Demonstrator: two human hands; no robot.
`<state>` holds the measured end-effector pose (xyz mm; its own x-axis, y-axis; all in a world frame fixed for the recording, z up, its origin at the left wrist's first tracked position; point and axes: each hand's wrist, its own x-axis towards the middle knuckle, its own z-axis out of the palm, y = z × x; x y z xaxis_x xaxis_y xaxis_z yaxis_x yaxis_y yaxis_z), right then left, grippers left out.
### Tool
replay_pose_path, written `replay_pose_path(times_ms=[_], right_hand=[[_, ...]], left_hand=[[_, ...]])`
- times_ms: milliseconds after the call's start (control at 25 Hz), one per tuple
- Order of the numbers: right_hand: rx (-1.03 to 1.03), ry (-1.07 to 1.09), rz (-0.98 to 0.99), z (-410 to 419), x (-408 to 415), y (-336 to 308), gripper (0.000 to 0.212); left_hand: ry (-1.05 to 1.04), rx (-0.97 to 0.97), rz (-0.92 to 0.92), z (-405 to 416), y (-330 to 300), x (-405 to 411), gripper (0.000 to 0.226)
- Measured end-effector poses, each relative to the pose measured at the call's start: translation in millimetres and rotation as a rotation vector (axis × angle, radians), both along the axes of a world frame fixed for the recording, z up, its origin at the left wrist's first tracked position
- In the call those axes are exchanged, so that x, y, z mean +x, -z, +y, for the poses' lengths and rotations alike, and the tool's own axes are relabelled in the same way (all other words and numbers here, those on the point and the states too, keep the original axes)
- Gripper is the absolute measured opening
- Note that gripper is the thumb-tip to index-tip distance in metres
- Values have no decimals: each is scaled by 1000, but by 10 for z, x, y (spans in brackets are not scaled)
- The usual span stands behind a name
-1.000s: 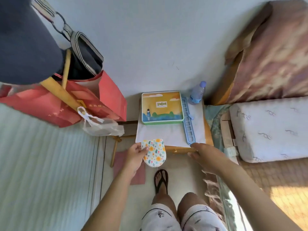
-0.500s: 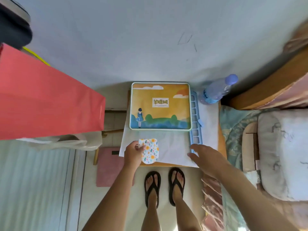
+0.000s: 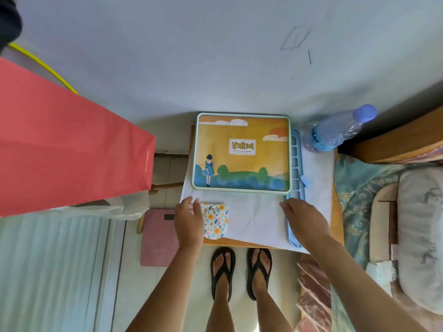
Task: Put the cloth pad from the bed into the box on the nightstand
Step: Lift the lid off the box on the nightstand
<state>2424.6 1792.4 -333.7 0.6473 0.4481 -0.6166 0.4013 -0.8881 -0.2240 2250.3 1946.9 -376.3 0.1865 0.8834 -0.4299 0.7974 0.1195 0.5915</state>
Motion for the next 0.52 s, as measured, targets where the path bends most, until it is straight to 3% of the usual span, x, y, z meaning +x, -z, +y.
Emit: replay_pose_path(times_ms=[200,360,520], right_hand=[[304,365,-167,163,164,148,26],[453,598,-29,252,251,270,34],[515,753,19,429,452,382,36]], left_hand=[[-90,116,-117,250,-105,319,33],[-56,148,-12,398,-41,502,39],[-34,199,53,605,40,710,30]])
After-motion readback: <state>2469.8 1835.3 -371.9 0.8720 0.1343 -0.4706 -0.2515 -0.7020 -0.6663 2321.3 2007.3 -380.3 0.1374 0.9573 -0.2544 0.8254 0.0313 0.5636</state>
